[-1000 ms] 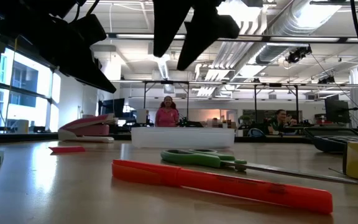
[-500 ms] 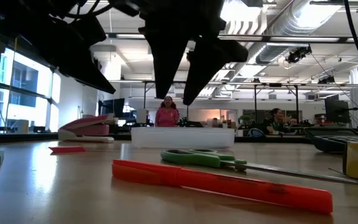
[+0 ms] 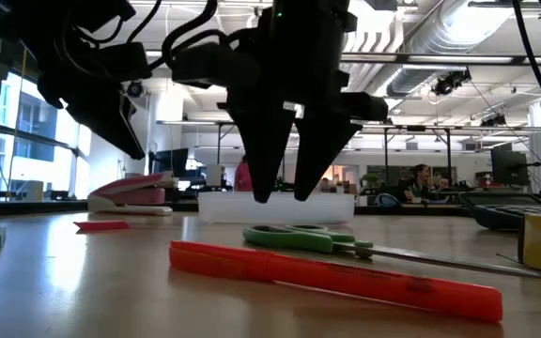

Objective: Pack school essentials
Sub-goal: Put the green scissor into the blue supply box

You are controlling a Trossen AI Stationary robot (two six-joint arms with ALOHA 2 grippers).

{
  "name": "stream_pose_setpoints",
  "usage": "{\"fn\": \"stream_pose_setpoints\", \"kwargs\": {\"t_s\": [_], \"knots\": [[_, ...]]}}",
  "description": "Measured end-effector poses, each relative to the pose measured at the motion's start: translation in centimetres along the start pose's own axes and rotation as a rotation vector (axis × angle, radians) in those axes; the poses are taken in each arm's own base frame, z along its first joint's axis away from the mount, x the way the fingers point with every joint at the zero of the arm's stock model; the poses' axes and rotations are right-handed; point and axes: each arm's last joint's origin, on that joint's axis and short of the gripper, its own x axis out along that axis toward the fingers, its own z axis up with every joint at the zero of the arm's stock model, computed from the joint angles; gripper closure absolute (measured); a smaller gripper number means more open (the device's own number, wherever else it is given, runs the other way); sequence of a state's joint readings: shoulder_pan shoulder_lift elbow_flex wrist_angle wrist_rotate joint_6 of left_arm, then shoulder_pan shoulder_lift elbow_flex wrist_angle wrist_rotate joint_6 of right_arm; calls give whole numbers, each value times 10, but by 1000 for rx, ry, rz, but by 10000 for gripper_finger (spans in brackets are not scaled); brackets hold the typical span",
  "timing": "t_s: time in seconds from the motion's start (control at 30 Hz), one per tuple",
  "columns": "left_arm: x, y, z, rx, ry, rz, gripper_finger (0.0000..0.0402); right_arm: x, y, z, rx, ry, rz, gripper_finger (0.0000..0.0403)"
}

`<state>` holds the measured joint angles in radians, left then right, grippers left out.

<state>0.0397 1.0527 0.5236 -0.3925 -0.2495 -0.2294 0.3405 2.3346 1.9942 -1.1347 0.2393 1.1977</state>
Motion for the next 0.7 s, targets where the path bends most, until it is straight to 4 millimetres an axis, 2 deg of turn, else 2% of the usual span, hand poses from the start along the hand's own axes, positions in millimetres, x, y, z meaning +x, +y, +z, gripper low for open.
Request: {"fn": "stream_pose_setpoints", "kwargs": {"t_s": [0.7], "knots": [[0,0,0,3,-2,0,291,26,2,-5,23,27,-54,215]]}}
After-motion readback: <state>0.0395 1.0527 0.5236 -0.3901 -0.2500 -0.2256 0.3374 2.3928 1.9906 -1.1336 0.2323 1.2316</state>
